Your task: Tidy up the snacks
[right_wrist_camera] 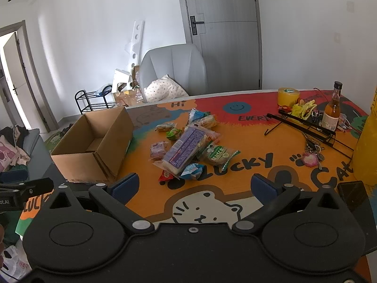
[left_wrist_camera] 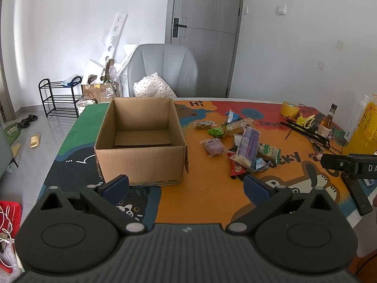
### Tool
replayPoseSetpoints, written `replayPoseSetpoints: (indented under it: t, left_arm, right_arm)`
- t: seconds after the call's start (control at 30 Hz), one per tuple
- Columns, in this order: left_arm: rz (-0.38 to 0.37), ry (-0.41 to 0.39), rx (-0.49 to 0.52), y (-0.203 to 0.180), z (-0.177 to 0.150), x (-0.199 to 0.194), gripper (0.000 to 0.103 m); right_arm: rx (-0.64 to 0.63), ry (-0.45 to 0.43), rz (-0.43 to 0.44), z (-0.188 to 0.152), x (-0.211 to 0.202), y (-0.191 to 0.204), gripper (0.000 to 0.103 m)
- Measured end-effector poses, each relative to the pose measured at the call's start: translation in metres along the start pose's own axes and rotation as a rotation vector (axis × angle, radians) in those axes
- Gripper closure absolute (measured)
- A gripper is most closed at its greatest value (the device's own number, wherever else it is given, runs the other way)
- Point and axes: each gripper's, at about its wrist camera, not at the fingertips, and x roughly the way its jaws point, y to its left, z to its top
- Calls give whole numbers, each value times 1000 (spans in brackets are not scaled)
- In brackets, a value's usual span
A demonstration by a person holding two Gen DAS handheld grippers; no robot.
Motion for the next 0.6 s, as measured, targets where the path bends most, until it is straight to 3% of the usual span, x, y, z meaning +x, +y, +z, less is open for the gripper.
replayPoseSetpoints:
  t: [0.6]
  left_arm:
    - [-13,-2,6,0,0,1,0]
  right_arm:
    - [-8,-12,10,0,2,-3,0]
